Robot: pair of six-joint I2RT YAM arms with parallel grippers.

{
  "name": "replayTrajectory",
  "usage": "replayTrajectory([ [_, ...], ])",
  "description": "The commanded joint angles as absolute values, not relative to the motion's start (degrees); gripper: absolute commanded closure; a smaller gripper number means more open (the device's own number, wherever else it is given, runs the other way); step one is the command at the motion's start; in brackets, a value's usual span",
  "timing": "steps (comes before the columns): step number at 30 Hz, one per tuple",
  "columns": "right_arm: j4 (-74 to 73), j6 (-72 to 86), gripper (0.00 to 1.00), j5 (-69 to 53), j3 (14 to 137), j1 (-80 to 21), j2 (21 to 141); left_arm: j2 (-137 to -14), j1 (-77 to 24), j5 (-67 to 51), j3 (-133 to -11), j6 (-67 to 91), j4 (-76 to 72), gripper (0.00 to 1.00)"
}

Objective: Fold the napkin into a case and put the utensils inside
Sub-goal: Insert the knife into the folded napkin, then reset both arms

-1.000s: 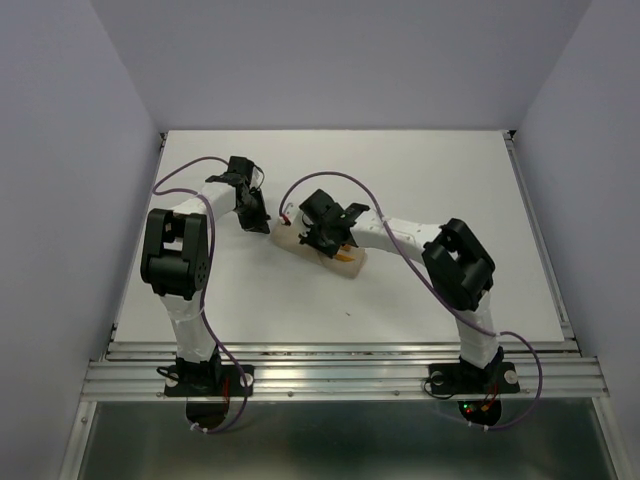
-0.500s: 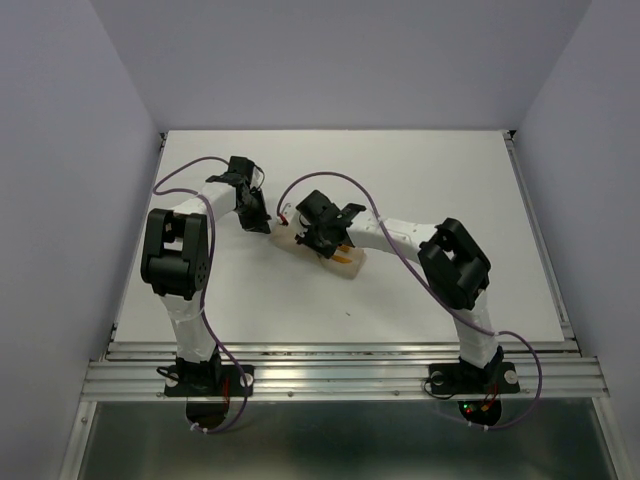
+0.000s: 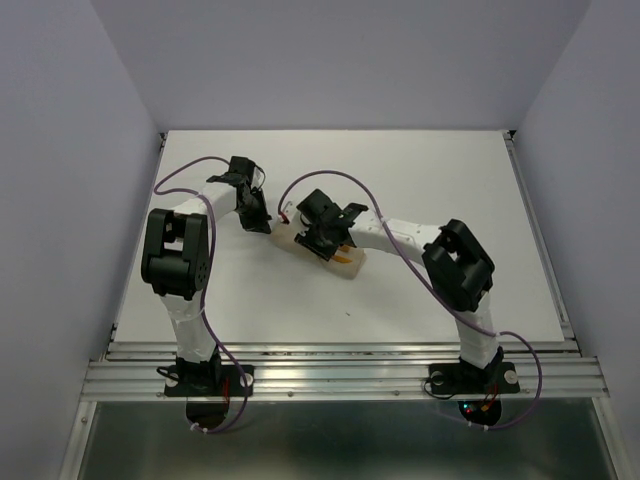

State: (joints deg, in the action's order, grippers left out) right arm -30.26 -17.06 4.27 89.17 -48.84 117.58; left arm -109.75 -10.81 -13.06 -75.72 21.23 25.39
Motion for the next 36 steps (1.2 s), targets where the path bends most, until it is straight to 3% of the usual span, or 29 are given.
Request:
replayTrajectory([
  [1, -30.3, -16.3, 0.57, 6.9, 88.6, -49.4, 112.2, -109.3, -11.0, -13.0, -75.5, 20.1, 25.4, 0.97],
  [5, -30.1, -16.0, 0.44, 7.7, 87.7, -49.4, 109.4, -109.4, -11.0, -12.9, -75.6, 20.1, 25.4, 0.97],
  [6, -30.1, -16.0, 0.36, 8.0, 87.5, -49.4, 108.0, -109.4, -11.0, -12.8, -75.6, 20.1, 25.5, 0.97],
  [7, -30.1, -15.8, 0.13, 8.6, 87.1, -49.4, 107.4, -109.4, -11.0, -12.8, -75.7, 20.1, 25.4, 0.97],
  [8, -30.1, -15.6, 0.0, 9.0, 86.8, -49.4, 106.7, -109.3, -11.0, -12.8, -75.7, 20.1, 25.5, 0.97],
  [16, -28.0, -7.6, 0.0, 28.8, 83.4, -47.0, 99.2, -108.0, -11.0, -11.3, -76.1, 20.4, 26.0, 0.98],
  [22, -24.7, 12.0, 0.0, 27.6, 74.8, -35.5, 89.4, -102.8, -11.0, -7.7, -76.2, 21.1, 25.1, 0.98],
  [26, -23.2, 25.0, 0.0, 38.4, 64.1, -30.1, 79.0, -99.1, -11.0, -4.2, -78.4, 20.7, 27.2, 0.97],
  [36, -23.2, 35.2, 0.0, 43.9, 56.4, -28.9, 68.0, -86.0, -11.0, -3.3, -81.7, 20.7, 27.9, 0.94],
])
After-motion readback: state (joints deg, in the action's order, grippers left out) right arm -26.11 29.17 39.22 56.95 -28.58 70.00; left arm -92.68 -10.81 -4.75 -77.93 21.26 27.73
